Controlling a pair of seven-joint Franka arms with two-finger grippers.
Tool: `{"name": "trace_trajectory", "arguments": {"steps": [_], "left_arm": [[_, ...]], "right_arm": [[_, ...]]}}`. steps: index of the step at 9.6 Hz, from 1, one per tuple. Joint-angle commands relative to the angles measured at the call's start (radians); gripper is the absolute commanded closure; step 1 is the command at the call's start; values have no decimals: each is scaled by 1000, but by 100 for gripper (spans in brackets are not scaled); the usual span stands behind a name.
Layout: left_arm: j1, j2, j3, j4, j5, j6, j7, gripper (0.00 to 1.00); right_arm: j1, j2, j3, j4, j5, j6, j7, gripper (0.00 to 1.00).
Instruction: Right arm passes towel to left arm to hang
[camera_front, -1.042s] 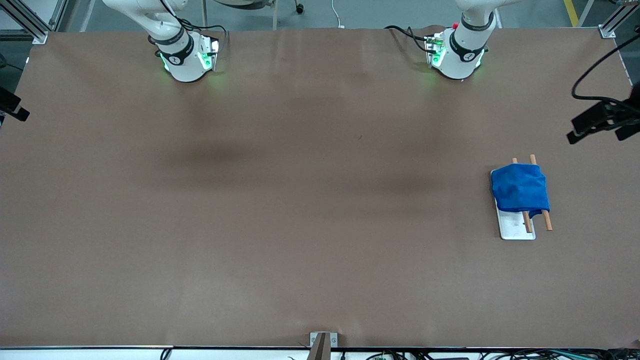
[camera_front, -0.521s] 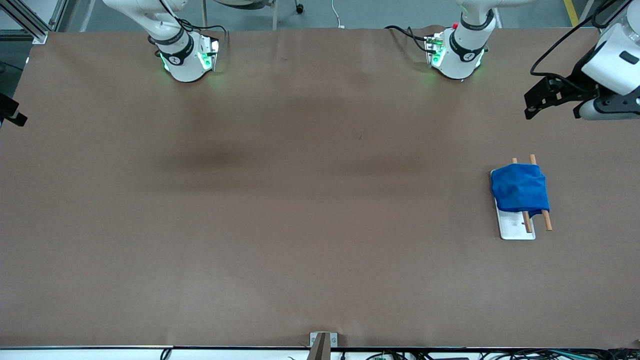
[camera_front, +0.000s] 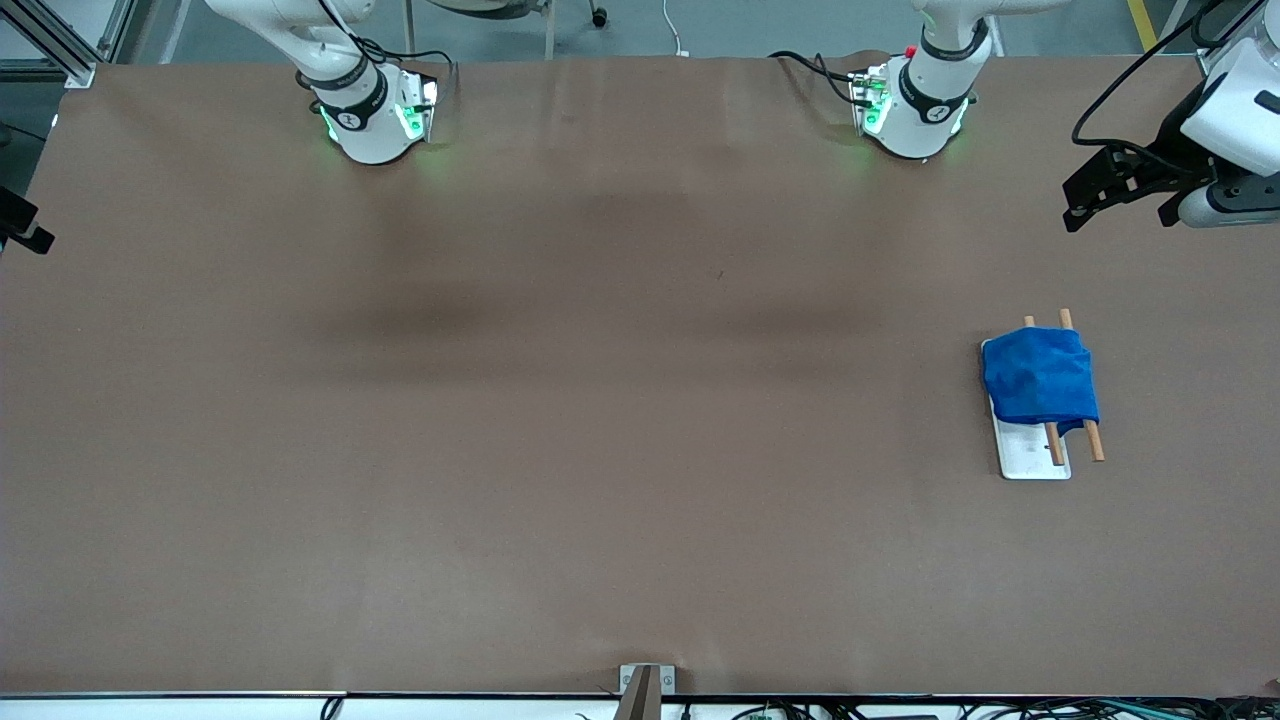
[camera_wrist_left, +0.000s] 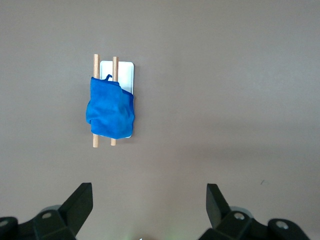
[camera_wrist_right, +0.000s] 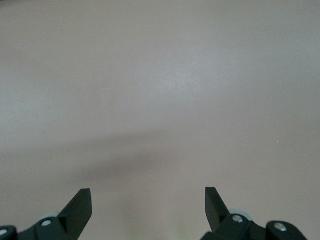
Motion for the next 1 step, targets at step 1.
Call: {"name": "trace_trajectory", "arguments": {"steps": [1], "left_arm": [[-1, 16, -4, -15, 7, 10, 20, 0]], "right_arm": [[-10, -10, 12, -1, 13, 2, -11, 0]]}}
